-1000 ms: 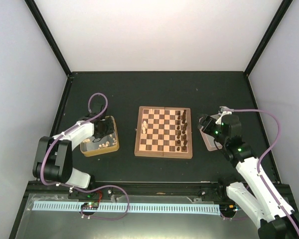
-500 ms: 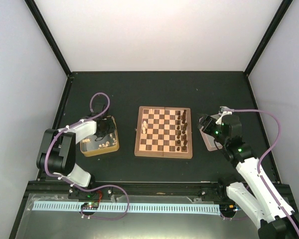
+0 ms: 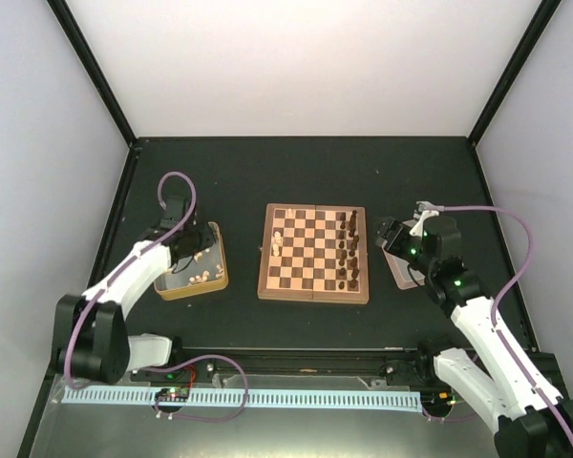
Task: Set up the chess pieces on the board
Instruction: Pick up the chess piece from the storage box.
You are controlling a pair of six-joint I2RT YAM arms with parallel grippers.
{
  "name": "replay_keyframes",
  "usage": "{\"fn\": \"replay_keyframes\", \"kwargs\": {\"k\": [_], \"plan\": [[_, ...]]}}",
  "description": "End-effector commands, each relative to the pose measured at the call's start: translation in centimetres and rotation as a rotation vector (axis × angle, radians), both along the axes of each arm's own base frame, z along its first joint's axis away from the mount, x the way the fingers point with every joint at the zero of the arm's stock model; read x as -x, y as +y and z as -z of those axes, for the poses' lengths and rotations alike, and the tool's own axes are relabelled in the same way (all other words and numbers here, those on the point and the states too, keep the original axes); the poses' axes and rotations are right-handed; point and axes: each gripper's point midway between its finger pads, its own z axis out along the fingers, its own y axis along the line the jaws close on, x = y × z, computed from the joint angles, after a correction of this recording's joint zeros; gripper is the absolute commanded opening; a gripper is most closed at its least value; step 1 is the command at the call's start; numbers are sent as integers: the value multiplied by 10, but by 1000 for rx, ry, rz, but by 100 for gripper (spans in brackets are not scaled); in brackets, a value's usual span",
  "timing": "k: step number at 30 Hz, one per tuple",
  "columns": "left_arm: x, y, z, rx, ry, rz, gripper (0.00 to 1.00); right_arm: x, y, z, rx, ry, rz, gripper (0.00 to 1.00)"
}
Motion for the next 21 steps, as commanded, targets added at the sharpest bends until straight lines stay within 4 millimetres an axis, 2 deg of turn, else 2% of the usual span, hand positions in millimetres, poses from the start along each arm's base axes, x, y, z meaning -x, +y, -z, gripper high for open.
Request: {"fn": "replay_keyframes", "kwargs": {"k": [1,3,6,8,11,16,21], "plan": [[2,-14,-46,72,-133,77,13,-5,23,-18,-42,-43,-119,82],[0,-32,-71,140,-220,162,13,-6,38,-20,-55,-42,-188,83],[2,-73,-113,284,-358,346,13,-5,68,-25,-82,-38,-319,83],[8,-105,-142,375,-449,498,14,-2,92,-33,-114,-45,-423,83],[25,-150,-174,432,-563,713,14,-1,127,-42,-174,-47,-553,83],[54,-202,-197,533,-642,986,14,1,168,-65,-217,-50,-674,81],[72,-230,-200,574,-678,1155,14,-3,179,-73,-251,-4,-675,69]]}}
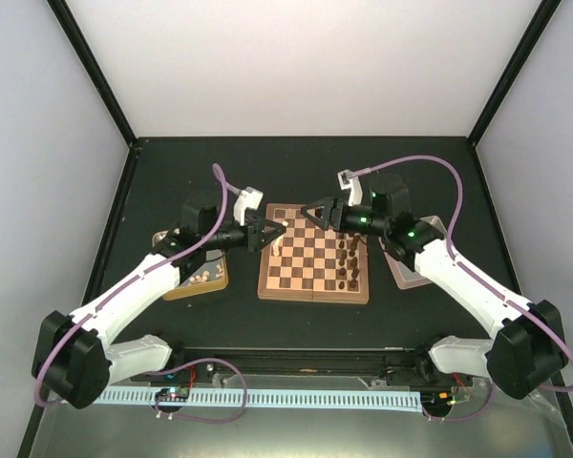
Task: Set up the chess pieces on the board
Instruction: Pick up the chess piece from the storage box.
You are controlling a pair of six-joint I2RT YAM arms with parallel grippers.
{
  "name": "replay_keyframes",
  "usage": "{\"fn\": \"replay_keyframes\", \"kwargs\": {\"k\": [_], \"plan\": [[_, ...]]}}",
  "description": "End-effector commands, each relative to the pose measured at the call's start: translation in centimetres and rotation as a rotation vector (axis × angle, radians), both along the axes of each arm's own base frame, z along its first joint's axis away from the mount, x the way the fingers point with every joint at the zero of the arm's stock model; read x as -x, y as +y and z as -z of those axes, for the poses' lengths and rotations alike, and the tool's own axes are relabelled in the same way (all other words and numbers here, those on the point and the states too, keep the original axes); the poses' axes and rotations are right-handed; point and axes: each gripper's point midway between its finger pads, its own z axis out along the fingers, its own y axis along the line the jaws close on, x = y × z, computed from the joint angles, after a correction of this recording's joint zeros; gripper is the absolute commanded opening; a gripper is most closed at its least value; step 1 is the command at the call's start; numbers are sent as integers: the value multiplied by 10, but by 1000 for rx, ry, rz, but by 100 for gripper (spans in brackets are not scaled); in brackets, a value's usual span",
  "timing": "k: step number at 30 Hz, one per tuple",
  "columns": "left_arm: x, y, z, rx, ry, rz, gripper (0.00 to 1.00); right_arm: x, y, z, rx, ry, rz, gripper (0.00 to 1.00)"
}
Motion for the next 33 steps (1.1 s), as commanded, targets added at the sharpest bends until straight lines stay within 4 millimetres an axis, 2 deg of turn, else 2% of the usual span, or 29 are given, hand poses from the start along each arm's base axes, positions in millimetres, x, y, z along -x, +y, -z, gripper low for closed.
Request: {"fn": "replay_keyframes", "kwargs": {"k": [1,4,11,18,25,27,30,33], "plan": [[19,-29,-38,85,-179,211,14,1,10,-26,-65,-1,-36,66],[24,-36,-40,92,-198,256,14,6,12,-27,-70,20,-61,58],[25,-47,-37,67,-231,294,14,17,19,-15,-49,102,-110,51],[19,-49,-32,18,-283,283,13,31,28,-3,-53,205,-162,42],[16,-51,-28,0,-290,285,12,36,30,-1,-119,291,-153,25],[15,-51,-29,0,-295,281,12,37,30,1,-124,305,-151,25],[13,-51,-28,-7,-292,274,12,38,30,2,-120,311,-148,31],[13,-51,-27,-7,-292,273,12,39,28,1,-116,308,-144,24]]}}
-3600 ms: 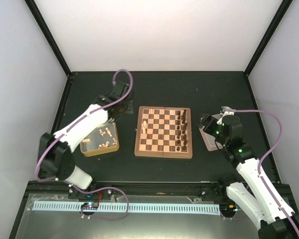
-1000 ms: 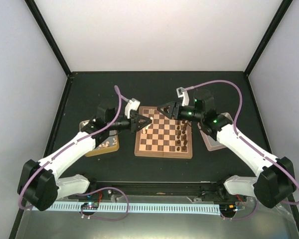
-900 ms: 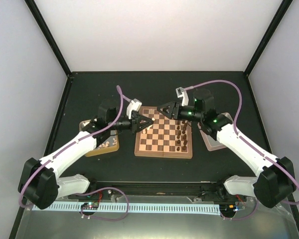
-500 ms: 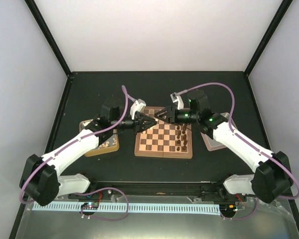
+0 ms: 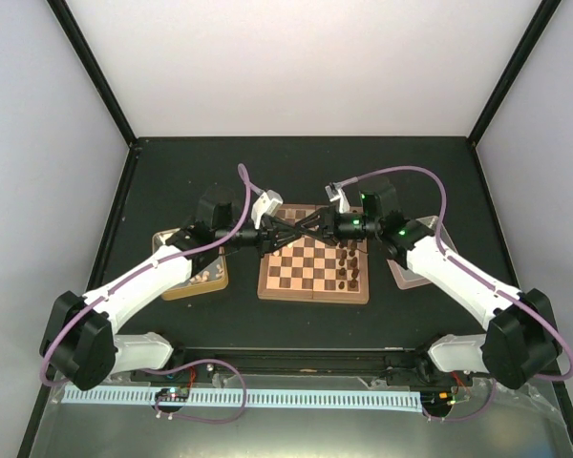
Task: Set up the chess pieces on the board
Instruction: Pick up the chess piece from the storage box.
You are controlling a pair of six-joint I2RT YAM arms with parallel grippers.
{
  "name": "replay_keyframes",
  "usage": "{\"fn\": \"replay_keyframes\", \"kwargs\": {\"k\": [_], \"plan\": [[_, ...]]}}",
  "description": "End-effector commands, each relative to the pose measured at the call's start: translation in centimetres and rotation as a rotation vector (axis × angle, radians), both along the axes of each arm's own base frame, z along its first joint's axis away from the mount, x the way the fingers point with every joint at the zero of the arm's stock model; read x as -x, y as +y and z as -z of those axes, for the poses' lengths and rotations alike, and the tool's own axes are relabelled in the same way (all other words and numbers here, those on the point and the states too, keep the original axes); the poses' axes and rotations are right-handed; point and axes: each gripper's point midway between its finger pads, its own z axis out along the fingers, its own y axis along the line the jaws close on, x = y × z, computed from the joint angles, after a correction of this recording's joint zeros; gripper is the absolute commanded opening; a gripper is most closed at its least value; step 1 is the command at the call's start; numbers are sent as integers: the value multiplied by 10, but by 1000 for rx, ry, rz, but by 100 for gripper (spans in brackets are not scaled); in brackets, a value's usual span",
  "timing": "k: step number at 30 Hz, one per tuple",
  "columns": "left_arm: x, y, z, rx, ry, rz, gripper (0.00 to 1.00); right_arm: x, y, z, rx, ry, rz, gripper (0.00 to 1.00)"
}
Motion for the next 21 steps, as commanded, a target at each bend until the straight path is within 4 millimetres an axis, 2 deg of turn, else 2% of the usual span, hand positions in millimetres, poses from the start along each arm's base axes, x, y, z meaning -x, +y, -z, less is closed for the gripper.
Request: {"fn": "replay_keyframes", "kwargs": {"k": [1,4,5,9,12,17,21], "plan": [[-6,-6,-23,26,-79,8,12,8,1,-8,-26,5,-18,20],[-5,-7,-26,33,-69,13,17,6,1,-10,-33,4,-2,10],[-4,-7,-27,36,-64,14,22,4,1,-13,-43,-6,9,9],[-8,-2,-38,61,-38,-48,59,-6,-7,-32,-77,-80,96,9],[-5,3,-53,135,-30,-83,75,-12,-15,-54,-155,-123,166,9],[-1,13,-84,297,-21,-146,78,-12,-26,-91,-323,-125,236,9],[6,14,-113,433,9,-112,71,-11,-27,-101,-428,-46,253,9]]}}
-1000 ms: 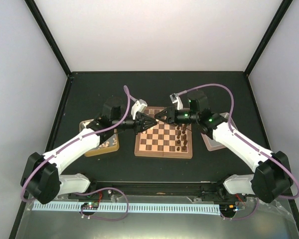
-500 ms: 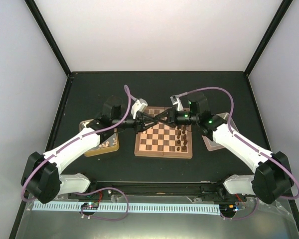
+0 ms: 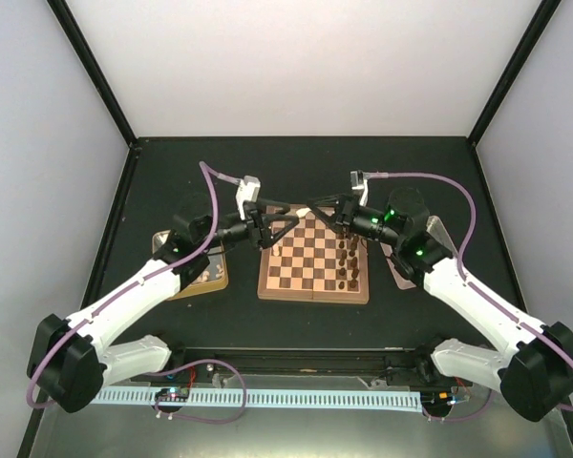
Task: Set up the chess pieces on the board
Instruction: Pick up the chess piece from the storage box.
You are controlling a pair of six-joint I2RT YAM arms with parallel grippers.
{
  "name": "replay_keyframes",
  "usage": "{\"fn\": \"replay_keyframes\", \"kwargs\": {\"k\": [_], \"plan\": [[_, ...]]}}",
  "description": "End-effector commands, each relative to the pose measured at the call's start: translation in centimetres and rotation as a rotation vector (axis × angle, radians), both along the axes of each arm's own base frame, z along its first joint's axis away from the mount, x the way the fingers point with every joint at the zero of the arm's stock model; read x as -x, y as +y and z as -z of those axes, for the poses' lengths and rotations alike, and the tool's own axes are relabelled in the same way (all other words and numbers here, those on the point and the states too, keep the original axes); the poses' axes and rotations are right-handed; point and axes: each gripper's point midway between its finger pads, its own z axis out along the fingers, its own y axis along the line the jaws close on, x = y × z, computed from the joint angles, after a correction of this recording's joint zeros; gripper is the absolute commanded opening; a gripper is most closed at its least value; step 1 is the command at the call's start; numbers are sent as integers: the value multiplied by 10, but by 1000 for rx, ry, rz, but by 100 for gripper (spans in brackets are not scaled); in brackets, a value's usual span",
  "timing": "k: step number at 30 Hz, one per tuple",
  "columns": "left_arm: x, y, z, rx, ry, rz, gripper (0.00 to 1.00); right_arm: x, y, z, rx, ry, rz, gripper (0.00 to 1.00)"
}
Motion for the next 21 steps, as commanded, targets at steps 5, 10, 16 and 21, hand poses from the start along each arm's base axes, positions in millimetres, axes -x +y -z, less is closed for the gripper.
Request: {"fn": "replay_keyframes", "kwargs": {"k": [5,10,16,21], "plan": [[4,1,-52,235,10,13,53,-4,-5,-37,-267,64,21,9],[-2,1,-45,221,38,-9,50,-5,-5,-36,-299,78,23,9],[-8,-1,-30,182,67,-35,53,-5,-5,-40,-321,65,14,10],[-8,-2,-27,176,68,-40,35,-6,-5,-36,-315,70,20,10]]}}
